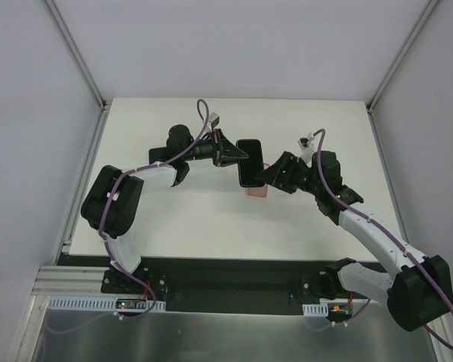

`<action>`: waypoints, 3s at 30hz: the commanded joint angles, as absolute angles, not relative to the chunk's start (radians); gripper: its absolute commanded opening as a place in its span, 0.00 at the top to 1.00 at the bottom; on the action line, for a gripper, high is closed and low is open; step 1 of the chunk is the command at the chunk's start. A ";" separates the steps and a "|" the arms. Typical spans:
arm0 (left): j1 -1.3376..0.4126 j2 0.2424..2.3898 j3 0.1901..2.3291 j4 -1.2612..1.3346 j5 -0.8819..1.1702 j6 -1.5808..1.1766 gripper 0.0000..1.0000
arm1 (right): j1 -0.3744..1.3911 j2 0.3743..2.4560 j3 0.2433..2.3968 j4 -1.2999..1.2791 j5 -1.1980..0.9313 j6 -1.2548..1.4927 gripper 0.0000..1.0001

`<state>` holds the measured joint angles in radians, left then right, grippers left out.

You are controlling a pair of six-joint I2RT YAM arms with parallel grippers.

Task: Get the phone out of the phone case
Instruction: Remove the phone case from the phone.

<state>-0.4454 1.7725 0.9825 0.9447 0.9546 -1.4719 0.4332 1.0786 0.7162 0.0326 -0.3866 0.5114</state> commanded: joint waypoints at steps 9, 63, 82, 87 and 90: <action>-0.454 1.681 1.008 1.150 0.976 -1.572 1.00 | 0.436 1.143 0.632 0.377 -0.618 0.716 0.77; -0.439 1.775 1.029 1.333 0.973 -1.667 1.00 | 0.451 0.988 0.833 -0.271 -0.266 0.359 0.47; -0.439 1.727 1.029 1.102 0.983 -1.488 1.00 | 0.587 0.891 0.965 -0.388 -0.016 0.296 0.59; -0.439 1.692 1.038 0.925 0.969 -1.356 1.00 | 0.643 0.949 1.038 -0.433 -0.008 0.249 0.58; -0.439 1.687 1.043 0.907 0.971 -1.344 1.00 | 0.666 0.994 1.055 -0.430 -0.008 0.247 0.57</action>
<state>-0.4385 1.7607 1.0073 0.9279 0.9829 -1.4227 0.6357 0.9379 1.0161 -0.4080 -0.0376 0.2821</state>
